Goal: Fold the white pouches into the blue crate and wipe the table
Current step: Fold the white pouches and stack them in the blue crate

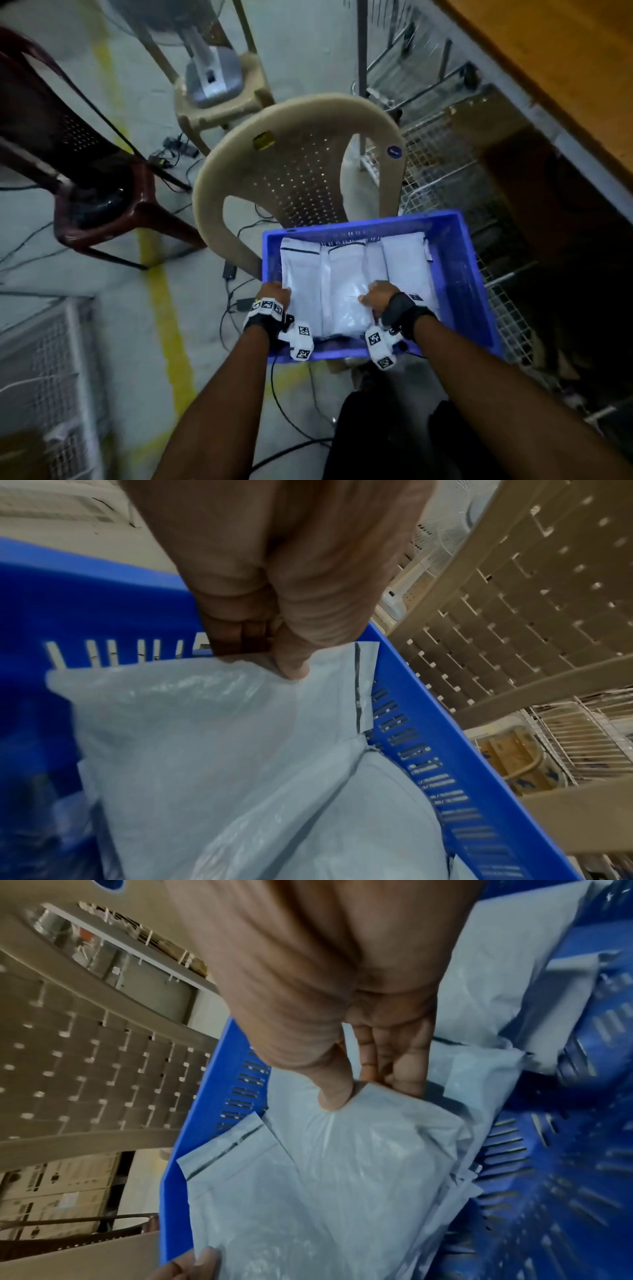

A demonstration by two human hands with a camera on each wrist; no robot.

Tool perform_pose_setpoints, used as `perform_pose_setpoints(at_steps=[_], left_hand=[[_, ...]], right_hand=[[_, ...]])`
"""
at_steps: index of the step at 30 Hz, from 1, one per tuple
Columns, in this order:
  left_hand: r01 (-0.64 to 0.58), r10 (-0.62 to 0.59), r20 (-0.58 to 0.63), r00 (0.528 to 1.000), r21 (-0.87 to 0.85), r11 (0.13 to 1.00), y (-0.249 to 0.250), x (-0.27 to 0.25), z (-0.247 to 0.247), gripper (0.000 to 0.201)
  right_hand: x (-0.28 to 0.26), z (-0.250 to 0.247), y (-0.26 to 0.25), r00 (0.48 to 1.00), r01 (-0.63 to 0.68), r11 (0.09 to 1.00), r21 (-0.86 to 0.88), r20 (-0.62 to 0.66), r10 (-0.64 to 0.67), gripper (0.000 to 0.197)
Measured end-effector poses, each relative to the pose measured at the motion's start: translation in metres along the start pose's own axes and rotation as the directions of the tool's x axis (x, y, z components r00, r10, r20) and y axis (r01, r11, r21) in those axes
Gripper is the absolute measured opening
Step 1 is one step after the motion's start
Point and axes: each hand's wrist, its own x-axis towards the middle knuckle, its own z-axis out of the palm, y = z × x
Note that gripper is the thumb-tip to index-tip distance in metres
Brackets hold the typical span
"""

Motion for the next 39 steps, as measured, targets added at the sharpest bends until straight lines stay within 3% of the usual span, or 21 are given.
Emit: perform_pose_setpoints(at_steps=[3,6,10,14,18,23,28,32,37,39], left_hand=[[-0.053,0.048,-0.105,0.993,-0.046,0.998,0.002,-0.007,0.01,0.029],[-0.122,0.096,-0.143,0.985,-0.187,0.975,0.012,-0.019,0.017,0.055],[-0.218,0.218,0.017,0.976,0.014,0.976,0.018,-0.015,0.029,0.067],[-0.219,0.186,0.17,0.968,0.199,0.955,0.019,-0.003,0.039,0.069],[-0.219,0.162,0.22,0.962,0.268,0.938,0.019,0.008,0.048,0.086],[-0.202,0.14,0.205,0.969,0.322,0.925,0.013,0.014,0.05,0.088],[-0.242,0.188,0.204,0.961,0.282,0.928,0.014,0.012,0.043,0.091],[-0.253,0.199,0.219,0.955,0.26,0.932,0.019,0.014,0.043,0.093],[-0.23,0.184,0.211,0.96,0.219,0.948,0.014,0.018,0.037,0.084],[-0.198,0.186,0.165,0.969,0.063,0.978,0.013,0.015,0.03,0.078]], right_hand=[[0.007,0.011,-0.002,1.0,0.0,1.0,-0.015,-0.016,0.0,0.038],[0.017,0.021,0.004,0.999,-0.006,1.0,-0.007,-0.038,0.006,0.04],[0.015,0.023,0.002,0.994,-0.018,0.999,0.048,-0.104,0.023,0.048],[0.021,0.025,0.003,0.985,-0.007,0.988,0.153,-0.169,0.033,0.059],[0.031,0.029,0.005,0.985,0.053,0.992,0.117,-0.171,-0.032,0.051],[0.036,0.032,0.0,0.987,0.098,0.99,0.097,-0.141,-0.083,0.056],[0.034,0.026,0.003,0.955,0.155,0.984,0.083,-0.267,-0.128,0.079],[0.045,0.025,-0.006,0.968,0.18,0.983,-0.033,-0.173,-0.183,0.097],[0.051,0.027,-0.011,0.973,0.197,0.978,-0.066,-0.111,-0.203,0.099],[0.042,0.02,-0.01,0.968,0.202,0.979,-0.017,-0.148,-0.202,0.092]])
